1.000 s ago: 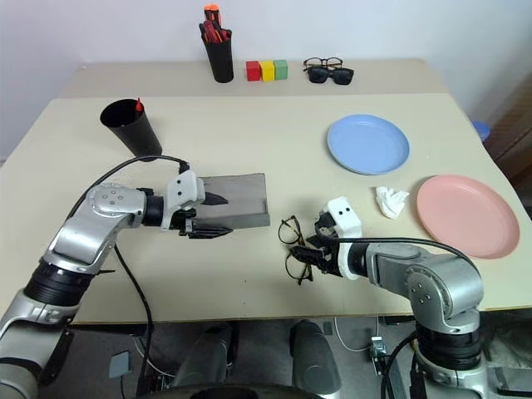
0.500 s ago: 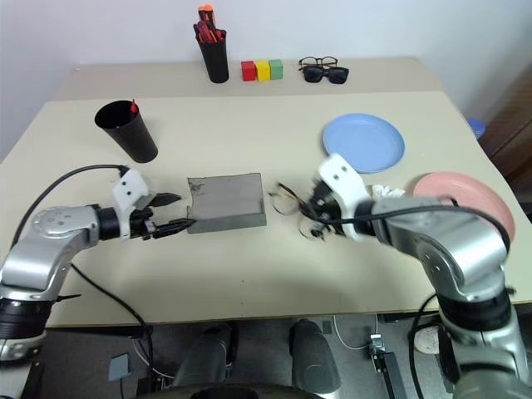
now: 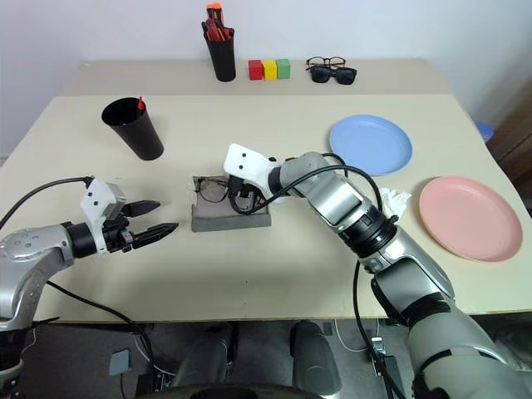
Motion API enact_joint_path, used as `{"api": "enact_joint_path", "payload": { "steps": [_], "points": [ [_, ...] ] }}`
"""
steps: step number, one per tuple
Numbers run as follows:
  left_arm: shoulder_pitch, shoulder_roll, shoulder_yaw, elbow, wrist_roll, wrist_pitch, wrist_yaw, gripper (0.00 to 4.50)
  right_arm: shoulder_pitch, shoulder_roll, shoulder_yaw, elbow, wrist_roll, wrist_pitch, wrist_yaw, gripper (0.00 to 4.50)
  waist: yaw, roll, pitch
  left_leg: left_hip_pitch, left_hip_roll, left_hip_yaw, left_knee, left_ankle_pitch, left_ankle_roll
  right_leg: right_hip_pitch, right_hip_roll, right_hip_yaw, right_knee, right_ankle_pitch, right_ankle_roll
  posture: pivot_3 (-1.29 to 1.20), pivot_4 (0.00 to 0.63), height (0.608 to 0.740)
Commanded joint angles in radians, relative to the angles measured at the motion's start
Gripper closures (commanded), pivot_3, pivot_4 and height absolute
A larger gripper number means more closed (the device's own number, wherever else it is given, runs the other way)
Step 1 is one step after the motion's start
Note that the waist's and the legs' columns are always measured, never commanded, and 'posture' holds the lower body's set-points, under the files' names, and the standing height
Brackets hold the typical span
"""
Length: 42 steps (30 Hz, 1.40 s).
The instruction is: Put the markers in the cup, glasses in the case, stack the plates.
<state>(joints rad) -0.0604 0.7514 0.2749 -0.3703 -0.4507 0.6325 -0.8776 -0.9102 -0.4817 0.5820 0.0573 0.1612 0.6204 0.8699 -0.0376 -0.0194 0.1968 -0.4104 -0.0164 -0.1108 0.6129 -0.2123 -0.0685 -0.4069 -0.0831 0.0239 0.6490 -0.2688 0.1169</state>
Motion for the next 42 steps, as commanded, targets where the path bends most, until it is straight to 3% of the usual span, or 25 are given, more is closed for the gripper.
{"api": "enact_joint_path", "payload": {
  "steps": [1, 3, 7, 8, 10, 13, 18, 22, 25, 30, 36, 39, 42],
  "points": [
    [0.001, 0.010, 0.046, -0.038, -0.028, -0.004, 0.021, 0.97, 0.012, -0.003, -0.029, -0.060, 0.006, 0.011, 0.060, 4.18, -0.003, 0.000, 0.000, 0.000, 0.000, 0.000, 0.000, 0.000, 0.000, 0.000, 0.000, 0.000, 0.000, 0.000, 0.000, 0.00, 0.150, 0.740],
    [-0.021, 0.012, 0.039, -0.022, -0.031, -0.002, 0.033, 0.97, 0.010, 0.009, -0.041, -0.062, 0.004, 0.026, 0.066, 3.57, -0.008, 0.000, 0.000, 0.001, 0.000, 0.000, 0.000, 0.000, 0.000, 0.000, 0.001, 0.000, 0.001, 0.000, 0.000, 0.00, 0.150, 0.740],
    [-0.142, -0.008, 0.008, 0.059, -0.022, 0.009, 0.088, 0.97, -0.013, 0.047, -0.084, -0.040, -0.021, 0.036, 0.011, 1.63, -0.006, 0.000, 0.000, 0.001, 0.001, 0.000, 0.000, 0.000, 0.000, 0.000, 0.001, 0.000, 0.001, 0.000, -0.001, 0.00, 0.150, 0.740],
    [-0.188, -0.017, -0.005, 0.092, -0.022, 0.033, 0.110, 1.23, -0.014, 0.052, -0.098, -0.042, -0.023, 0.040, 0.001, 1.06, -0.005, 0.000, 0.000, 0.001, 0.001, 0.000, 0.000, 0.000, 0.000, 0.000, 0.001, 0.000, 0.001, 0.000, -0.001, 0.00, 0.150, 0.740],
    [-0.273, -0.033, -0.052, 0.143, -0.004, 0.046, 0.132, 1.85, -0.007, 0.049, -0.129, -0.072, -0.014, 0.055, 0.001, 1.06, 0.000, 0.000, 0.000, 0.001, 0.000, 0.000, 0.001, 0.000, 0.000, 0.001, 0.001, 0.000, 0.001, 0.001, 0.000, 0.00, 0.150, 0.740],
    [-0.409, -0.077, -0.152, 0.216, 0.037, 0.037, 0.148, 3.37, 0.033, 0.023, -0.179, -0.158, 0.004, 0.063, 0.008, 1.06, 0.007, 0.000, 0.000, 0.001, -0.001, 0.000, 0.001, 0.000, 0.000, 0.001, 0.000, 0.000, 0.000, 0.001, 0.000, 0.00, 0.150, 0.740],
    [-0.664, -0.190, -0.300, 0.469, 0.100, 0.058, 0.142, 3.37, 0.140, -0.043, -0.266, -0.318, 0.028, 0.094, -0.010, 1.06, 0.019, -0.001, 0.000, 0.000, -0.001, 0.000, 0.001, 0.000, 0.000, 0.001, 0.000, 0.000, 0.000, 0.001, 0.000, 0.00, 0.150, 0.740],
    [-0.872, -0.254, -0.415, 0.802, 0.185, 0.104, 0.092, 3.37, 0.289, -0.111, -0.414, -0.540, 0.106, 0.192, -0.037, 1.06, 0.021, -0.001, 0.000, 0.000, -0.001, 0.000, 0.001, 0.000, 0.000, 0.001, 0.001, -0.001, 0.000, 0.001, 0.001, 0.00, 0.150, 0.740],
    [-0.956, -0.286, -0.442, 0.962, 0.219, 0.085, 0.054, 3.37, 0.381, -0.142, -0.504, -0.671, 0.163, 0.259, -0.060, 1.06, 0.012, -0.001, 0.000, 0.000, -0.001, 0.000, 0.001, 0.000, 0.000, 0.000, 0.001, 0.000, 0.001, 0.000, 0.001, 0.00, 0.150, 0.740],
    [-0.985, -0.292, -0.524, 1.057, 0.297, 0.049, -0.041, 3.37, 0.476, -0.170, -0.578, -0.738, 0.179, 0.303, -0.128, 1.06, -0.006, -0.001, 0.000, 0.000, -0.001, 0.000, 0.001, 0.000, 0.000, 0.001, 0.001, 0.000, 0.001, 0.000, 0.001, 0.00, 0.150, 0.740],
    [-0.930, -0.243, -0.479, 0.893, 0.256, 0.124, -0.118, 3.37, 0.526, -0.191, -0.600, -0.695, 0.171, 0.283, -0.178, 1.06, -0.007, -0.001, 0.000, 0.000, -0.001, 0.000, 0.001, 0.000, 0.001, 0.001, 0.001, 0.000, 0.001, 0.000, 0.001, 0.00, 0.150, 0.740],
    [-0.853, -0.192, -0.462, 0.723, 0.222, 0.178, -0.147, 3.37, 0.537, -0.203, -0.585, -0.663, 0.152, 0.261, -0.192, 1.06, -0.007, -0.001, 0.000, 0.000, -0.001, 0.000, 0.001, 0.000, 0.001, 0.001, 0.001, 0.000, 0.001, 0.000, 0.001, 0.00, 0.150, 0.740],
    [-0.683, -0.092, -0.438, 0.437, 0.167, 0.242, -0.174, 3.37, 0.518, -0.204, -0.576, -0.601, 0.134, 0.230, -0.209, 1.06, -0.012, 0.000, 0.000, 0.000, -0.001, 0.000, 0.000, 0.000, 0.000, 0.001, 0.001, 0.001, 0.001, 0.000, 0.001, 0.00, 0.150, 0.740]
  ]
}}
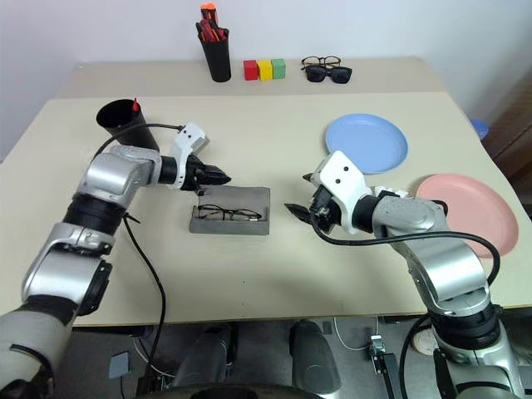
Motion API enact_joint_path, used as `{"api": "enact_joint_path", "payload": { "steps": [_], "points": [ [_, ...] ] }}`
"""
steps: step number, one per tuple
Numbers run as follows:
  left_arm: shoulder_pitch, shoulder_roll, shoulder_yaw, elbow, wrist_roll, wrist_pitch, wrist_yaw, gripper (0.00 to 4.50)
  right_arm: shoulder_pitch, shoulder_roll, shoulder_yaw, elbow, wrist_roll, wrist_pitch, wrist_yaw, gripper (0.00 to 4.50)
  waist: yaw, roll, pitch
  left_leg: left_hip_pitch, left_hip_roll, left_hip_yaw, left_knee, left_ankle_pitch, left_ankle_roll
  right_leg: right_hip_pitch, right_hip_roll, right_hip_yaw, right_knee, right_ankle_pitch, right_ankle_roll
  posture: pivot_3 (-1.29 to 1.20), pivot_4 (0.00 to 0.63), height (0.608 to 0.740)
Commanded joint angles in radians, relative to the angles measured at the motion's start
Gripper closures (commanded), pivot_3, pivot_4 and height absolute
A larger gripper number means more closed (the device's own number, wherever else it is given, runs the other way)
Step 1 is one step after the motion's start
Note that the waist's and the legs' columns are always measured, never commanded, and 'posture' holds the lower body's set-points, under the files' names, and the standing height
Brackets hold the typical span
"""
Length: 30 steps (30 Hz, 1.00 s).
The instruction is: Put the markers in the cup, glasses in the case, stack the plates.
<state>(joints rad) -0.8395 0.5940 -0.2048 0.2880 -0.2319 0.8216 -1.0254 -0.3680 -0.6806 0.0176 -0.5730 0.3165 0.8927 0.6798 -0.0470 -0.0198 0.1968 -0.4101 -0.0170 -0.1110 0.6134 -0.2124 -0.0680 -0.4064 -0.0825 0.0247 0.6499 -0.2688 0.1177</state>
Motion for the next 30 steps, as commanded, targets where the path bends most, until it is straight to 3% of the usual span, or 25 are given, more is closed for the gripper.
{"api": "enact_joint_path", "payload": {
  "steps": [1, 6, 10, 15, 18, 23, 25, 30],
  "points": [
    [0.155, 0.095, 0.058, -0.312, -0.074, 0.080, -0.026, 3.37, -0.037, -0.005, -0.008, 0.060, -0.033, -0.059, -0.028, 1.06, -0.002, 0.000, 0.000, 0.000, 0.000, 0.001, 0.000, 0.000, 0.000, 0.000, 0.000, 0.001, 0.000, 0.000, 0.000, 0.00, 0.150, 0.740],
    [0.346, 0.162, 0.130, -0.566, -0.131, 0.076, 0.002, 3.37, -0.132, -0.004, 0.030, 0.286, -0.144, -0.101, -0.119, 1.06, 0.005, 0.000, 0.000, 0.000, 0.000, 0.001, 0.001, 0.000, 0.000, 0.001, -0.001, 0.001, 0.000, 0.000, 0.000, 0.00, 0.150, 0.740],
    [0.414, 0.068, 0.275, -0.630, -0.231, -0.015, 0.056, 3.37, -0.218, -0.005, 0.138, 0.551, -0.309, -0.221, -0.193, 1.06, 0.017, 0.000, 0.000, 0.000, 0.000, 0.001, 0.001, 0.000, 0.000, 0.002, -0.001, 0.000, -0.002, 0.000, 0.000, 0.00, 0.150, 0.740],
    [0.453, 0.003, 0.343, -0.694, -0.301, -0.030, 0.124, 3.37, -0.325, 0.030, 0.239, 0.880, -0.465, -0.401, -0.275, 1.06, 0.009, 0.000, 0.000, 0.001, 0.000, 0.001, 0.001, 0.000, 0.000, 0.001, -0.001, 0.000, -0.001, 0.000, 0.000, 0.00, 0.150, 0.740],
    [0.469, -0.016, 0.349, -0.741, -0.332, -0.045, 0.144, 3.44, -0.364, 0.058, 0.237, 0.991, -0.502, -0.462, -0.314, 1.94, 0.005, 0.000, 0.000, 0.001, 0.000, 0.002, 0.001, 0.000, 0.000, 0.001, -0.001, 0.001, -0.001, 0.000, 0.000, 0.00, 0.150, 0.740],
    [0.475, -0.044, 0.341, -0.756, -0.384, -0.022, 0.200, 3.44, -0.358, 0.067, 0.221, 1.016, -0.537, -0.503, -0.330, 4.46, 0.006, 0.000, 0.000, 0.001, 0.000, 0.002, 0.001, 0.000, 0.000, 0.001, -0.001, 0.001, -0.001, 0.000, 0.000, 0.00, 0.150, 0.740],
    [0.481, -0.059, 0.319, -0.765, -0.397, -0.026, 0.212, 3.44, -0.332, 0.058, 0.200, 0.953, -0.540, -0.503, -0.331, 4.46, 0.006, 0.000, 0.000, 0.001, -0.001, 0.001, 0.001, 0.000, 0.000, 0.002, -0.001, 0.001, -0.001, 0.000, 0.000, 0.00, 0.150, 0.740],
    [0.438, -0.131, 0.220, -0.684, -0.361, -0.045, 0.264, 3.44, -0.150, -0.075, 0.045, 0.552, -0.538, -0.406, -0.285, 4.46, 0.028, 0.003, 0.001, 0.000, -0.001, 0.001, 0.001, 0.000, 0.000, 0.001, -0.002, 0.000, -0.001, 0.000, 0.000, 0.00, 0.150, 0.740]
  ]
}}
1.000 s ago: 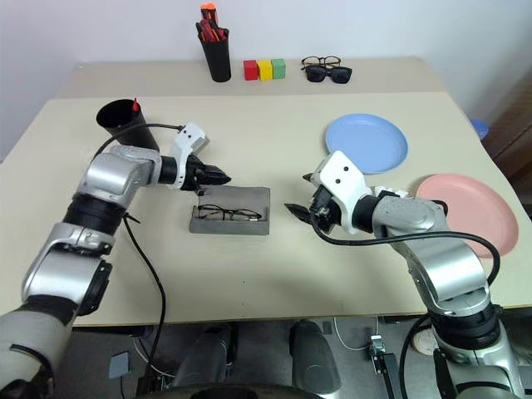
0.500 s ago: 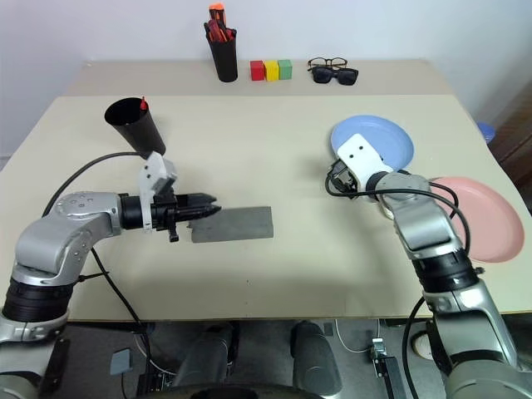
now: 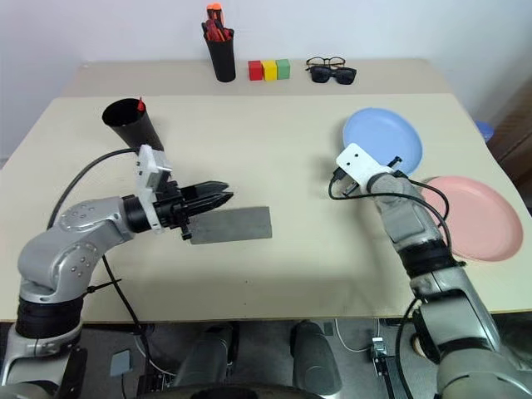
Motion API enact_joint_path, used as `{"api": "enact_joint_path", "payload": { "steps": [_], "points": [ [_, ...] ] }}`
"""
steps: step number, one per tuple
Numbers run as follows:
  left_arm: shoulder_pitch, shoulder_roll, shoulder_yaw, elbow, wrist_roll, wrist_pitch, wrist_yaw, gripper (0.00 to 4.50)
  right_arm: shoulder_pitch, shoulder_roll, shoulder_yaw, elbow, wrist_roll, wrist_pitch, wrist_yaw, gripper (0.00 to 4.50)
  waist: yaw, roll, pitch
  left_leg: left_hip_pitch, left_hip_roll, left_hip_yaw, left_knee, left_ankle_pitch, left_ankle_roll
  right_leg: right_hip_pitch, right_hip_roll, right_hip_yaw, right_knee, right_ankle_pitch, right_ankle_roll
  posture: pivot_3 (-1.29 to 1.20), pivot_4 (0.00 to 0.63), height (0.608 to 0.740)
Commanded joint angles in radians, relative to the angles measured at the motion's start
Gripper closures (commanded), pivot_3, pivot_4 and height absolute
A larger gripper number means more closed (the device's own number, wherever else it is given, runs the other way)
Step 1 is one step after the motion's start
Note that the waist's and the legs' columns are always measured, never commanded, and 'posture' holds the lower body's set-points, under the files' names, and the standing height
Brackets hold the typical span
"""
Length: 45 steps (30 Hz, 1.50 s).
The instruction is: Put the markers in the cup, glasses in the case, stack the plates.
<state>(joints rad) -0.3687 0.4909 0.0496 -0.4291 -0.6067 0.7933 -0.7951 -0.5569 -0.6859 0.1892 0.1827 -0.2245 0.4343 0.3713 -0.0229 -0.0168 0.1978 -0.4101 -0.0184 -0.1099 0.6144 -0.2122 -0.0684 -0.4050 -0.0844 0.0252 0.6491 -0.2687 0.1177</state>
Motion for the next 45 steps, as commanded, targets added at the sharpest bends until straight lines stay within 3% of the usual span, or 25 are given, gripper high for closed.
{"api": "enact_joint_path", "payload": {
  "steps": [1, 6, 9, 12, 16, 21, 28, 31, 34, 35, 43, 45],
  "points": [
    [-0.047, -0.042, -0.051, 0.057, 0.027, -0.029, 0.042, 3.44, 0.079, -0.091, -0.165, -0.267, 0.015, 0.079, 0.040, 4.46, 0.009, 0.000, 0.000, 0.000, 0.000, 0.000, 0.000, 0.000, 0.000, 0.000, 0.000, 0.000, 0.000, 0.000, 0.000, 0.00, 0.150, 0.740],
    [-0.108, -0.079, -0.148, 0.191, 0.100, -0.152, -0.017, 3.44, 0.415, -0.220, -0.465, -0.622, 0.068, 0.264, 0.211, 4.46, 0.019, 0.000, -0.001, 0.000, 0.000, -0.001, 0.001, -0.001, 0.001, 0.002, 0.000, -0.001, -0.001, 0.000, 0.001, 0.00, 0.150, 0.740],
    [-0.134, -0.084, -0.180, 0.249, 0.122, -0.193, -0.056, 3.44, 0.546, -0.243, -0.554, -0.682, 0.074, 0.324, 0.258, 4.46, 0.008, 0.000, -0.001, 0.001, 0.000, 0.000, 0.001, -0.001, 0.002, 0.002, 0.000, 0.000, -0.002, -0.001, 0.001, 0.00, 0.150, 0.740],
    [-0.157, -0.090, -0.195, 0.287, 0.137, -0.226, -0.080, 3.44, 0.617, -0.238, -0.580, -0.683, 0.078, 0.345, 0.269, 3.52, -0.001, 0.001, -0.002, 0.003, 0.000, 0.001, 0.001, -0.001, 0.002, 0.003, 0.001, 0.001, -0.001, -0.001, 0.001, 0.00, 0.150, 0.740],
    [-0.164, -0.083, -0.189, 0.309, 0.151, -0.249, -0.092, 3.44, 0.597, -0.181, -0.522, -0.740, 0.154, 0.348, 0.290, 1.57, -0.008, 0.002, -0.002, 0.003, 0.000, 0.001, 0.001, -0.001, 0.002, 0.003, 0.001, 0.001, -0.001, -0.001, 0.000, 0.00, 0.150, 0.740],
    [-0.123, -0.067, -0.167, 0.259, 0.153, -0.249, -0.071, 3.44, 0.504, -0.082, -0.369, -0.661, 0.161, 0.370, 0.226, 1.57, -0.010, 0.002, -0.002, 0.002, 0.000, 0.001, 0.001, -0.001, 0.002, 0.003, 0.001, 0.001, -0.001, -0.001, 0.001, 0.00, 0.150, 0.740],
    [-0.075, -0.054, -0.142, 0.193, 0.140, -0.225, -0.025, 3.44, 0.394, -0.018, -0.274, -0.501, 0.122, 0.415, 0.120, 1.57, 0.006, 0.001, -0.002, 0.002, 0.000, 0.000, 0.002, -0.001, 0.002, 0.003, 0.000, 0.001, -0.001, -0.001, 0.001, 0.00, 0.150, 0.740],
    [-0.055, -0.044, -0.128, 0.176, 0.129, -0.214, -0.017, 3.44, 0.385, -0.047, -0.262, -0.502, 0.094, 0.399, 0.095, 2.69, 0.008, 0.002, -0.002, 0.002, 0.000, 0.000, 0.002, -0.001, 0.002, 0.003, 0.000, 0.001, -0.001, -0.001, 0.001, 0.00, 0.150, 0.740],
    [-0.040, -0.035, -0.111, 0.168, 0.124, -0.205, -0.009, 3.44, 0.390, -0.079, -0.270, -0.534, 0.074, 0.390, 0.086, 4.23, 0.008, 0.002, -0.002, 0.002, 0.000, 0.000, 0.001, -0.001, 0.002, 0.003, 0.000, 0.001, -0.001, -0.001, 0.001, 0.00, 0.150, 0.740],
    [-0.036, -0.032, -0.099, 0.169, 0.119, -0.200, 0.000, 3.44, 0.390, -0.090, -0.283, -0.554, 0.071, 0.401, 0.084, 4.47, 0.007, 0.002, -0.002, 0.002, 0.000, 0.001, 0.001, -0.001, 0.002, 0.003, 0.000, 0.001, -0.001, -0.001, 0.001, 0.00, 0.150, 0.740],
    [-0.003, 0.009, -0.025, 0.200, 0.116, -0.198, 0.024, 3.44, 0.441, -0.244, -0.437, -0.640, -0.005, 0.530, 0.081, 4.47, 0.010, 0.002, -0.002, 0.002, 0.000, 0.001, 0.001, -0.001, 0.002, 0.003, 0.000, 0.000, -0.002, -0.001, 0.001, 0.00, 0.150, 0.740],
    [-0.001, 0.021, 0.005, 0.222, 0.116, -0.210, 0.035, 3.44, 0.482, -0.271, -0.456, -0.616, -0.010, 0.558, 0.089, 3.93, 0.011, 0.001, -0.002, 0.002, 0.000, 0.001, 0.001, -0.001, 0.002, 0.003, 0.000, 0.000, -0.002, -0.001, 0.001, 0.00, 0.150, 0.740]
  ]
}}
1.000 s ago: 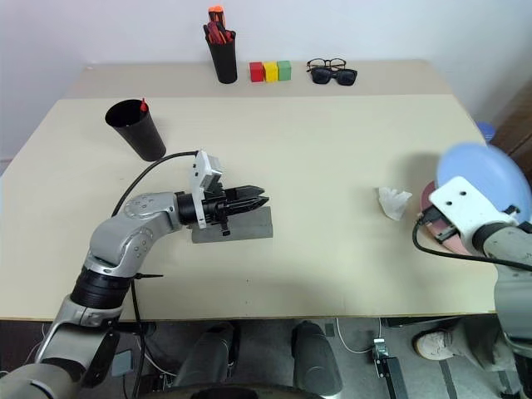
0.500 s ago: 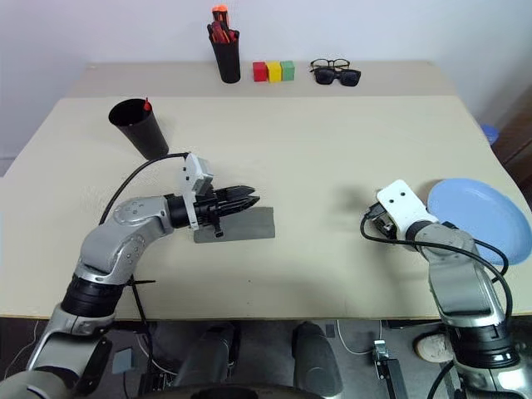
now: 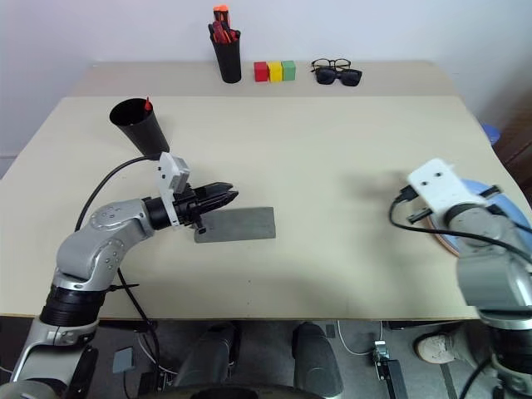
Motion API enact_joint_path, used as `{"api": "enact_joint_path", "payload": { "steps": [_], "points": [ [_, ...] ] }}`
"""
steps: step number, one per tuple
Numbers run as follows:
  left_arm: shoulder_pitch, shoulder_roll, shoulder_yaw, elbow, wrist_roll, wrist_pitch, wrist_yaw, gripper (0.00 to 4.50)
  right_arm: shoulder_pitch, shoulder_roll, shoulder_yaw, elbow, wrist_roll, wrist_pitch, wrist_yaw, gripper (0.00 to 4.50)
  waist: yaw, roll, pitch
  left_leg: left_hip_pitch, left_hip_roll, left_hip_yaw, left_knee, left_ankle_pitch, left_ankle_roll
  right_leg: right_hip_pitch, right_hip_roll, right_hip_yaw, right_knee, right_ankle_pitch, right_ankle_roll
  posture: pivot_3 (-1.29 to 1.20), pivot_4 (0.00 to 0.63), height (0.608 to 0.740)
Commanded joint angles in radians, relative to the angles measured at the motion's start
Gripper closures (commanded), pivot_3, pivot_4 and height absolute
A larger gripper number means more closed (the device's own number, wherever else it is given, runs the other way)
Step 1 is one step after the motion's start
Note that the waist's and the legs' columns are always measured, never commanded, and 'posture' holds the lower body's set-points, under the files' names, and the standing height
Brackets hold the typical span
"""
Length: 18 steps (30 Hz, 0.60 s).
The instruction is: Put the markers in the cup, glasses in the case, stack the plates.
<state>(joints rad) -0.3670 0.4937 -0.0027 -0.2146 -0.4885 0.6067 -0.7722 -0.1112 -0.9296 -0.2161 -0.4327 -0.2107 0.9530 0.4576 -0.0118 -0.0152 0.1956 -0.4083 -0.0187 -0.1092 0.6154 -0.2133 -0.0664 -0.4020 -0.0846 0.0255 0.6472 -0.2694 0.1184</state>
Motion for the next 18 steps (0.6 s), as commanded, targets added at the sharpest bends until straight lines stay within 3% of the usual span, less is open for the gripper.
{"api": "enact_joint_path", "payload": {
  "steps": [1, 7, 13, 18],
  "points": [
    [-0.001, 0.019, 0.077, 0.020, 0.006, -0.038, 0.030, 3.44, 0.051, -0.041, -0.044, 0.017, -0.039, 0.030, -0.006, 3.69, 0.000, 0.000, 0.000, 0.000, 0.000, 0.000, 0.000, 0.000, 0.000, 0.000, 0.000, 0.000, 0.000, 0.000, 0.000, 0.00, 0.150, 0.740],
    [0.064, 0.027, 0.160, 0.016, 0.069, -0.134, 0.124, 3.44, -0.020, -0.042, 0.039, 0.090, -0.058, -0.098, -0.041, 0.74, -0.017, 0.001, 0.000, 0.001, 0.000, 0.001, 0.000, 0.000, 0.000, 0.000, 0.000, 0.001, 0.000, 0.000, 0.000, 0.00, 0.150, 0.740],
    [0.207, 0.074, 0.341, -0.018, 0.107, -0.183, 0.237, 3.44, -0.228, 0.221, -0.012, 0.160, 0.214, -0.303, 0.032, 0.74, -0.033, -0.001, 0.000, 0.001, 0.002, 0.000, -0.001, 0.000, 0.000, 0.000, 0.002, 0.000, 0.001, 0.000, 0.000, 0.00, 0.150, 0.740],
    [0.342, 0.111, 0.450, -0.084, 0.101, -0.168, 0.261, 3.44, -0.282, 0.278, 0.019, 0.198, 0.385, -0.349, 0.190, 0.74, -0.018, -0.001, 0.000, 0.000, 0.000, 0.000, -0.001, 0.000, 0.000, 0.000, -0.001, 0.000, 0.000, 0.000, 0.000, 0.00, 0.150, 0.740]
  ]
}}
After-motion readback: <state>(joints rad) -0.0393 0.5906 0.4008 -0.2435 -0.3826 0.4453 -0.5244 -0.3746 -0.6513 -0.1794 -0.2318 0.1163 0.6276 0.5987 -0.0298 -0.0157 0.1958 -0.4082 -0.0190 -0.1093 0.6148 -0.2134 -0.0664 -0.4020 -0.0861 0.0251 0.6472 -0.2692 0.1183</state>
